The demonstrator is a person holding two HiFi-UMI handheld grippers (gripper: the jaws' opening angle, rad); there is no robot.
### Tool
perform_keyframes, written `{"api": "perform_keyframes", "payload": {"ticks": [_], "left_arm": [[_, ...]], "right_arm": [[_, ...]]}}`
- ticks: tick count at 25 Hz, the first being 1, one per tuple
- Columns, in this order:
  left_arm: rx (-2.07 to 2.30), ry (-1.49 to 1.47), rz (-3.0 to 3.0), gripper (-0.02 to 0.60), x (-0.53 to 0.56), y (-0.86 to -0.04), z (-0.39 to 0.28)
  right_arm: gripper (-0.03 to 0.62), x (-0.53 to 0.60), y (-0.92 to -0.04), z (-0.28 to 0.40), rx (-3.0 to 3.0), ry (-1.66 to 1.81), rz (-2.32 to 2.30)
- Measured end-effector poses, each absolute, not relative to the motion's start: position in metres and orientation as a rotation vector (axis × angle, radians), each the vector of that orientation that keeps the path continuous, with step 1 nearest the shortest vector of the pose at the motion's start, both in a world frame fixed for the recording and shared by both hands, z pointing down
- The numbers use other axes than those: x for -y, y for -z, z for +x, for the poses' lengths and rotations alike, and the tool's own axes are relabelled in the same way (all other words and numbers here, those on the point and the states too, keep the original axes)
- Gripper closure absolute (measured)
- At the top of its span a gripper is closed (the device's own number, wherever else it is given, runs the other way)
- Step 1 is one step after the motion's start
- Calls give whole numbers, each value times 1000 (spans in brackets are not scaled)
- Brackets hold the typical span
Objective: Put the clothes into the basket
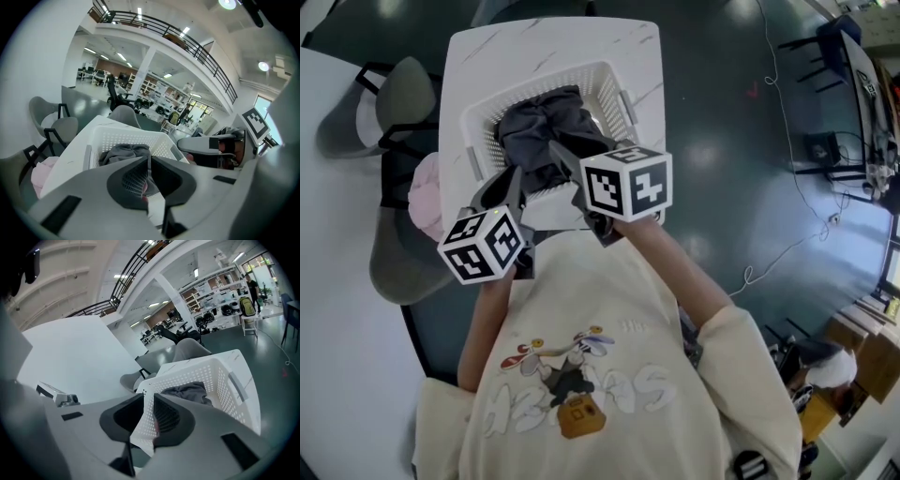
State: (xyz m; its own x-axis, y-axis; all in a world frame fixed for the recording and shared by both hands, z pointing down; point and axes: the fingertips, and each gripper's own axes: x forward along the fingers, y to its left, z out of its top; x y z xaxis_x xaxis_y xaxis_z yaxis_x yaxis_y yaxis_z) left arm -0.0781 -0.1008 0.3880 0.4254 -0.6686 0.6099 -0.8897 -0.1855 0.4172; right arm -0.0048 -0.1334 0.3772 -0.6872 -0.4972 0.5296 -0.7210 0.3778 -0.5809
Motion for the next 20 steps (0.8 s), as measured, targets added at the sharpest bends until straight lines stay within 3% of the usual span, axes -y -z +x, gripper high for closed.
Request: {"api": "perform_keyframes", "payload": {"ticks": [20], "left_arm": [[1354, -262, 2110, 572, 35, -323, -101]], "right_arm": [[557, 54, -301, -26, 2583, -884, 1247]]}}
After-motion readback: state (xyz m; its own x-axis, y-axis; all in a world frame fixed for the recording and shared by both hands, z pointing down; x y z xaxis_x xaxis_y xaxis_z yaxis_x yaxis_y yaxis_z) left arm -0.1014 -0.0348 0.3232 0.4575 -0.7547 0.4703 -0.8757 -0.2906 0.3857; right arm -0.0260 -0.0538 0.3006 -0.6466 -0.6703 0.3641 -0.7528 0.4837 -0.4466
